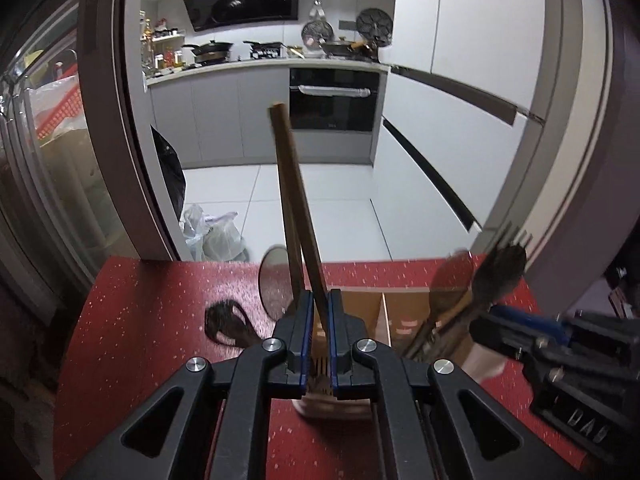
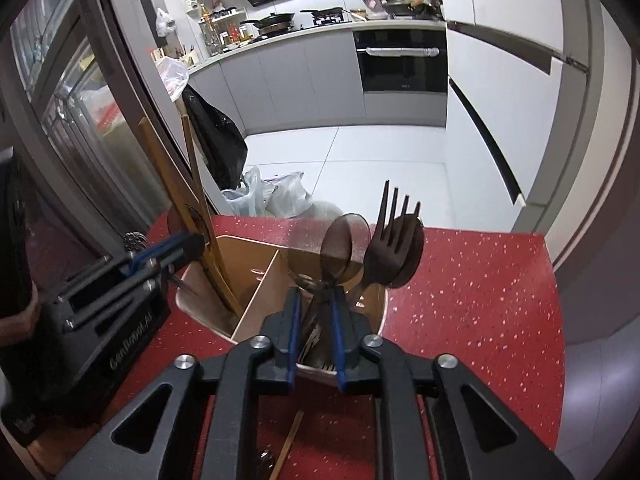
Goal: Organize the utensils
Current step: 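Open both tools to drop the chopstick and spoon into the holder, then withdraw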
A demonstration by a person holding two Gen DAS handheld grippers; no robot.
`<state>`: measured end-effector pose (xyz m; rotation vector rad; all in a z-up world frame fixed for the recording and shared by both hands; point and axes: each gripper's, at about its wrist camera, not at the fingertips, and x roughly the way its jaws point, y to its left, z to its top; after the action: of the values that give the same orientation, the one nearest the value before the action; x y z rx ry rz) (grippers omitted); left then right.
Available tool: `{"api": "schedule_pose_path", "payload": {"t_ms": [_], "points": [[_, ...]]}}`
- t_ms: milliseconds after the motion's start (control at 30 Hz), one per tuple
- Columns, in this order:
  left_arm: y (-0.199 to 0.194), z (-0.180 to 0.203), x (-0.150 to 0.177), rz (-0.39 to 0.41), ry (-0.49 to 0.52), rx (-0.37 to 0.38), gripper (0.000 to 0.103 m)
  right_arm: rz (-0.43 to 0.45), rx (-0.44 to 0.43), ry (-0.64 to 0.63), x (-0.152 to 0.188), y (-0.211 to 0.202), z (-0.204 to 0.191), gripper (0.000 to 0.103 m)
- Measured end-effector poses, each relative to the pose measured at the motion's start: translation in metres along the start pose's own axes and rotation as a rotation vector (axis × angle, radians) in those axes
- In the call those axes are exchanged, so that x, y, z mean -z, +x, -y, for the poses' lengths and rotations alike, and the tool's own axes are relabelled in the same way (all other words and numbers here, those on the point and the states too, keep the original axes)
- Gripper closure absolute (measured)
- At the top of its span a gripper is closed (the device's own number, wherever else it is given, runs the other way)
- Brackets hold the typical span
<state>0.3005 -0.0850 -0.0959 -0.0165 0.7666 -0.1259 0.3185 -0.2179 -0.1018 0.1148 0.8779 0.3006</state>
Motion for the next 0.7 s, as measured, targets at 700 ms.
{"api": "schedule_pose_path", "payload": {"t_ms": [700], "points": [[-0.072, -0.024, 0.036, -0.182, -0.009, 0.051, 0.074, -0.102, 0.010, 0.266, 0.055, -0.061, 0.026, 0.038]]}}
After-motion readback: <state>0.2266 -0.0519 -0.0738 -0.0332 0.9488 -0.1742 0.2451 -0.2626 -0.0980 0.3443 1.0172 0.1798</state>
